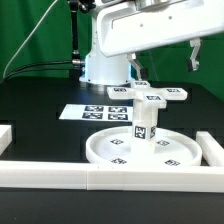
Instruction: Assemble round table
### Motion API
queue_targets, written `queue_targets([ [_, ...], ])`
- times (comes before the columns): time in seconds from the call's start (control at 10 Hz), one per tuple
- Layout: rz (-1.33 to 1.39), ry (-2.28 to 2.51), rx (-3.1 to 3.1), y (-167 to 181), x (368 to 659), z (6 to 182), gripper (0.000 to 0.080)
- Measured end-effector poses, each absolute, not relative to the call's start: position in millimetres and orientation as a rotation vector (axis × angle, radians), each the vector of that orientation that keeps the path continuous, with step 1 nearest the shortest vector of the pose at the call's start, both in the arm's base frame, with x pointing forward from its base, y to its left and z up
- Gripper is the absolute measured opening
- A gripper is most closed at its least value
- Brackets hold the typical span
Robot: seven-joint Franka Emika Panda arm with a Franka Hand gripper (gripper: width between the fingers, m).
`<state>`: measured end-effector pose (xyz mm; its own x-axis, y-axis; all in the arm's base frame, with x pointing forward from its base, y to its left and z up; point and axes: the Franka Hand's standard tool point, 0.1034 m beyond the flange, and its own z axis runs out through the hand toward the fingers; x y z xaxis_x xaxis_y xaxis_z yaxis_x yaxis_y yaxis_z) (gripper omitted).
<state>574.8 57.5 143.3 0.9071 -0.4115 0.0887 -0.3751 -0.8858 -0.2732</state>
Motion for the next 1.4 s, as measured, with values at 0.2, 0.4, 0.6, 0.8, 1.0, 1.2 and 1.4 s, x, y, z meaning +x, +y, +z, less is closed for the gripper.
queue_targets([
  [0.2, -0.231, 0.429, -2.86, 56, 575, 142.9, 0.0649],
  [0.4, -0.256, 0.23, -2.893, 55, 575, 142.9, 0.0649],
  [0.6, -0.271, -0.048, -2.964, 58, 577, 144.2, 0.0649],
  [0.8, -0.275, -0.244, -2.984, 56, 579, 144.6, 0.0649],
  [1.0, -0.283, -0.476, -2.973, 46, 580, 144.2, 0.0649],
  [1.2, -0.293, -0.68, -2.954, 43, 580, 144.1, 0.0649],
  [1.4, -0.301, -0.901, -2.912, 38, 580, 143.0, 0.0649],
])
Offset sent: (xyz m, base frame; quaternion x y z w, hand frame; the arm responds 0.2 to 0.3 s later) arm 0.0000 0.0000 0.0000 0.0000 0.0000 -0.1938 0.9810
